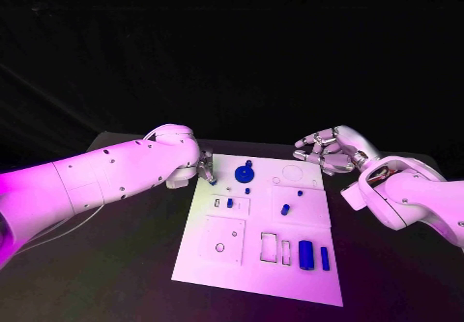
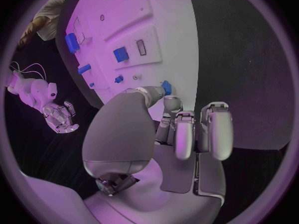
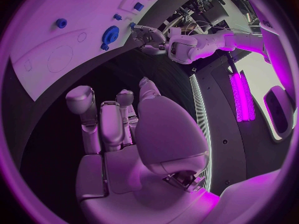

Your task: Assemble the parts on the task board

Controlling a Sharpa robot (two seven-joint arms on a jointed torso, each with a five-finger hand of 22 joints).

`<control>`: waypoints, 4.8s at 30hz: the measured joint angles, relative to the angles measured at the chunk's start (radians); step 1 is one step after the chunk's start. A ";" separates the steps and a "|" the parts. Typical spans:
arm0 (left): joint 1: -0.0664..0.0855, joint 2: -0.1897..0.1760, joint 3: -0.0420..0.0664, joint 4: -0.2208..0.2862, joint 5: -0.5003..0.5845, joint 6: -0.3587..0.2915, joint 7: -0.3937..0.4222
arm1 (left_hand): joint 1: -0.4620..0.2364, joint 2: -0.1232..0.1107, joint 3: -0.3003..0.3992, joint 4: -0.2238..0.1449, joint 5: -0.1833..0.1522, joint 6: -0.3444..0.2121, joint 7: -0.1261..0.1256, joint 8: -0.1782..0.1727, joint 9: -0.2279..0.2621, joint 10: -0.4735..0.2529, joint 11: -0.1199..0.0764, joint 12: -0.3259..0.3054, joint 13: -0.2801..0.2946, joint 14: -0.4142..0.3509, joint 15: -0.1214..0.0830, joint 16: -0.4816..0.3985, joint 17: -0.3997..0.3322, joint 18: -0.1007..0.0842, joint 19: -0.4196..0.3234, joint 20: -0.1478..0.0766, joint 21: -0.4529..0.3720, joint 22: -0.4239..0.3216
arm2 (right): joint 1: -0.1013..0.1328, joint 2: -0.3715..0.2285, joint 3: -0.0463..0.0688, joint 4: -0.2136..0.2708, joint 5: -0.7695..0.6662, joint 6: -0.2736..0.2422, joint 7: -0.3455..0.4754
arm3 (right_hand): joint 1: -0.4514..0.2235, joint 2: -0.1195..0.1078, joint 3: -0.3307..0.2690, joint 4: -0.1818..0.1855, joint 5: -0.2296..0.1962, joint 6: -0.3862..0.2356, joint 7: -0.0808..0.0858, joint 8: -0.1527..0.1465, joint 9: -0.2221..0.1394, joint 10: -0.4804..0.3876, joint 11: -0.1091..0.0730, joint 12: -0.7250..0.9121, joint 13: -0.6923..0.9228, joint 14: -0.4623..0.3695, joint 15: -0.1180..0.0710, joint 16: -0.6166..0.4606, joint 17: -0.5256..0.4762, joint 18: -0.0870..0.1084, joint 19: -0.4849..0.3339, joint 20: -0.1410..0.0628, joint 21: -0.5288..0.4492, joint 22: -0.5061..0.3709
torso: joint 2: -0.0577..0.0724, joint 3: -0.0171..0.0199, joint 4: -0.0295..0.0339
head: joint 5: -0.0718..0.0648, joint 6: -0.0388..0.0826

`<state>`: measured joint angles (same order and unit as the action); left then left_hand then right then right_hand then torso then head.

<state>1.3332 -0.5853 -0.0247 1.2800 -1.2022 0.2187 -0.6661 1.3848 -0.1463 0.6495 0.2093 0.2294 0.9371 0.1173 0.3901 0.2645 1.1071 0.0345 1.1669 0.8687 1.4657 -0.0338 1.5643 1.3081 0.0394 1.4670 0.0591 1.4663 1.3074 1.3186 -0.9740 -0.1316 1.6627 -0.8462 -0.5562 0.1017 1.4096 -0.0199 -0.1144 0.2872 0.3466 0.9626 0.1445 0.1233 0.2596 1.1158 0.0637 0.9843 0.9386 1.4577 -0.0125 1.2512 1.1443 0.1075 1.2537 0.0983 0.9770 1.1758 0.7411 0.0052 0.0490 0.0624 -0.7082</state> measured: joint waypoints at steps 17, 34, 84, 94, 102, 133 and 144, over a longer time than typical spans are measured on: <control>0.000 -0.006 0.000 -0.007 0.028 -0.011 0.002 | -0.042 0.002 0.009 -0.018 -0.008 0.019 -0.004 0.034 0.008 0.024 -0.006 0.017 0.023 0.000 0.000 0.000 0.000 0.000 0.000 0.000 0.000 0.000 | 0.000 -0.002 0.000 0.000 0.000 0.000 0.000 | 0.000 0.000 0.000 0.000 0.000 0.000 0.000 0.000 0.000 0.000 0.000 0.000 0.000 0.000 0.000 0.000 0.000 0.000 0.000 0.000 0.000 0.000 | 0.000 0.0005 -0.0003 | -0.002 -0.003; -0.004 -0.114 -0.003 0.057 0.250 -0.059 -0.007 | -0.096 -0.009 0.055 -0.074 0.003 0.026 -0.007 0.058 -0.003 0.101 -0.025 0.059 0.096 0.001 -0.010 0.000 0.000 0.000 0.000 -0.008 0.002 0.001 | -0.001 0.004 -0.001 -0.008 0.001 0.001 0.000 | 0.000 0.000 0.000 0.000 0.000 0.000 0.000 0.000 0.000 0.000 0.000 0.000 -0.001 0.000 0.000 0.000 0.000 0.000 0.000 0.000 0.001 -0.001 | -0.002 0.0006 0.0012 | -0.003 0.001; -0.070 -0.221 -0.032 0.334 0.208 -0.387 -0.018 | -0.223 -0.099 0.208 -0.159 0.084 0.040 -0.029 0.094 -0.003 0.228 -0.039 0.161 0.288 0.004 -0.047 0.000 -0.001 0.000 0.000 -0.036 0.051 0.000 | -0.006 0.013 -0.002 -0.007 0.003 0.004 -0.001 | 0.000 0.000 0.000 0.000 0.004 0.000 0.000 0.000 0.000 0.000 0.000 0.000 -0.002 0.000 0.000 0.000 0.000 0.000 0.000 0.000 -0.004 -0.002 | -0.002 0.0009 0.0017 | -0.002 -0.033; -0.069 -0.205 -0.030 0.308 0.207 -0.349 -0.022 | -0.234 -0.092 0.195 -0.152 0.082 0.044 -0.033 0.120 -0.002 0.244 -0.040 0.175 0.310 0.000 -0.051 0.000 -0.001 0.000 -0.003 -0.040 0.051 0.000 | -0.006 0.012 -0.002 -0.005 0.004 0.004 -0.001 | 0.000 0.000 0.000 0.000 0.004 0.000 0.000 0.000 0.000 0.000 0.000 0.000 -0.002 0.000 0.000 0.000 0.000 0.000 0.000 0.000 -0.004 -0.002 | -0.002 0.0011 0.0016 | -0.004 -0.037; -0.067 -0.195 -0.028 0.293 0.213 -0.329 -0.022 | -0.243 -0.082 0.183 -0.149 0.082 0.045 -0.034 0.139 -0.002 0.251 -0.040 0.184 0.330 0.000 -0.051 0.000 -0.001 0.000 0.000 -0.043 0.051 0.000 | -0.006 0.011 -0.002 -0.003 0.004 0.004 -0.001 | 0.000 0.000 0.000 0.000 0.004 0.000 0.000 0.000 0.000 0.000 0.000 0.000 -0.002 0.000 0.000 0.000 0.000 0.000 0.000 0.000 -0.004 -0.002 | -0.002 0.0014 0.0012 | -0.003 -0.040; -0.064 -0.171 -0.026 0.284 0.197 -0.282 -0.021 | -0.252 -0.060 0.150 -0.149 0.081 0.045 -0.034 0.152 -0.001 0.272 -0.047 0.202 0.370 0.000 -0.057 0.000 0.000 0.000 0.000 -0.043 0.050 0.000 | -0.006 0.007 -0.002 0.000 0.004 0.004 -0.001 | 0.000 0.000 0.000 0.000 0.004 0.000 0.000 0.000 0.000 0.000 0.000 0.000 -0.002 0.000 0.000 0.000 0.000 0.000 0.000 0.000 -0.004 -0.002 | -0.002 0.0018 0.0017 | -0.001 -0.045; -0.063 -0.171 -0.025 0.283 0.173 -0.264 -0.017 | -0.265 -0.047 0.113 -0.150 0.077 0.047 -0.032 0.167 -0.001 0.319 -0.086 0.202 0.377 -0.002 -0.059 0.000 0.000 0.000 0.000 -0.043 0.050 0.000 | -0.006 0.007 -0.002 0.000 0.004 0.004 -0.001 | 0.000 0.000 0.000 0.000 0.004 0.000 0.000 0.000 -0.001 0.000 0.000 0.000 -0.002 0.000 0.000 0.000 0.000 0.000 0.000 0.000 -0.004 -0.002 | -0.002 0.0014 0.0017 | -0.002 -0.044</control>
<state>1.2698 -0.7561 -0.0502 1.5635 -1.0295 -0.0451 -0.6833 1.1195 -0.1930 0.7621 0.0596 0.3063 0.9842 0.0849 0.5567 0.2631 1.4260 -0.0516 1.3692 1.2452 1.4639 -0.0931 1.5643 1.3080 0.0394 1.4671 0.0160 1.5167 1.3074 1.3128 -0.9670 -0.1334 1.6626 -0.8420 -0.5519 0.1005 1.4096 -0.0199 -0.1143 0.2871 0.3506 0.9627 0.1446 0.1233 0.2591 1.1158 0.0638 0.9842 0.9369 1.4577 -0.0125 1.2512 1.1441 0.1074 1.2537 0.0983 0.9730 1.1738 0.7393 0.0066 0.0507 0.0600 -0.7524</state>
